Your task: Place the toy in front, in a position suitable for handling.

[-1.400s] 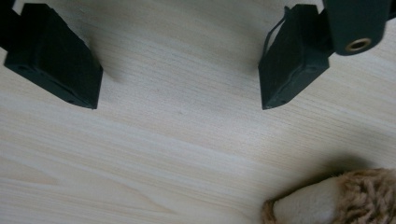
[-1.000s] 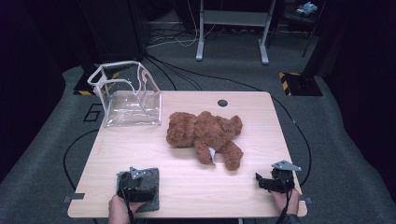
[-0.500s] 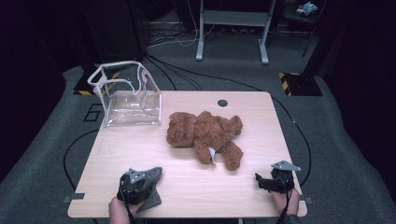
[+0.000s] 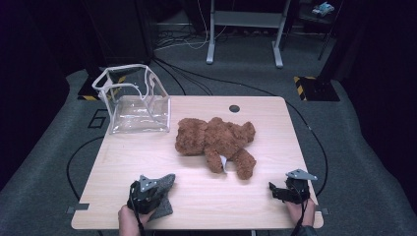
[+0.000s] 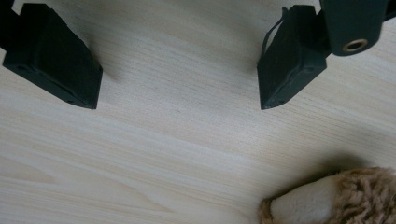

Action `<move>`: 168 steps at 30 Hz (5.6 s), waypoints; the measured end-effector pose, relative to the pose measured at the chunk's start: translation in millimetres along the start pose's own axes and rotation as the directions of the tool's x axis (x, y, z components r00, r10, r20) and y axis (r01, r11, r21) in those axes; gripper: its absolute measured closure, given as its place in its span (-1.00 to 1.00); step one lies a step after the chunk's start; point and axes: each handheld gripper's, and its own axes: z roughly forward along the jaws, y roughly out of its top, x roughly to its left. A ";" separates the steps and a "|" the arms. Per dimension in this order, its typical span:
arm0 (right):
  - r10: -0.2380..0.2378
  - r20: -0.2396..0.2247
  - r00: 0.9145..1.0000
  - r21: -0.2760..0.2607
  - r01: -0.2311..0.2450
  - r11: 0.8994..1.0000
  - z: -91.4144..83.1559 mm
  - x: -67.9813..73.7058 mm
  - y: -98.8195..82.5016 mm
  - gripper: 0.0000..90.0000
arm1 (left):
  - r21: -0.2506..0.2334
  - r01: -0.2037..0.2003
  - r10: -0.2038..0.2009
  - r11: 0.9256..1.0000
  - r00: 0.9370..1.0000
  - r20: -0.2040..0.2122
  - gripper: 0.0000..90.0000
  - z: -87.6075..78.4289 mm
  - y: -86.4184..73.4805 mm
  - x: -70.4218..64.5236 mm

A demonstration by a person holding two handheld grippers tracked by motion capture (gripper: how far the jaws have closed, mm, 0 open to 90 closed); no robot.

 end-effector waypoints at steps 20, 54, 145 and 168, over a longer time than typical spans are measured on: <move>0.000 0.004 1.000 0.000 0.000 1.000 0.3 0.3 0.1 -0.70 | -0.042 -0.156 0.160 0.987 0.979 0.128 0.59 22.7 57.4 -57.7; 0.006 0.010 1.000 0.000 -0.006 1.000 0.0 0.5 0.0 -0.69 | -0.031 -0.210 0.213 0.977 0.969 0.128 -0.72 36.5 70.0 -92.1; -0.283 -0.346 0.894 0.070 0.325 0.943 33.3 195.7 52.6 -0.64 | -0.061 0.158 -0.167 0.986 0.969 -0.180 -1.00 47.2 6.7 75.3; -0.219 -0.323 0.921 0.041 0.245 0.969 21.6 177.9 45.3 0.71 | -0.066 0.160 -0.170 0.985 0.968 -0.184 -1.00 47.9 7.2 75.2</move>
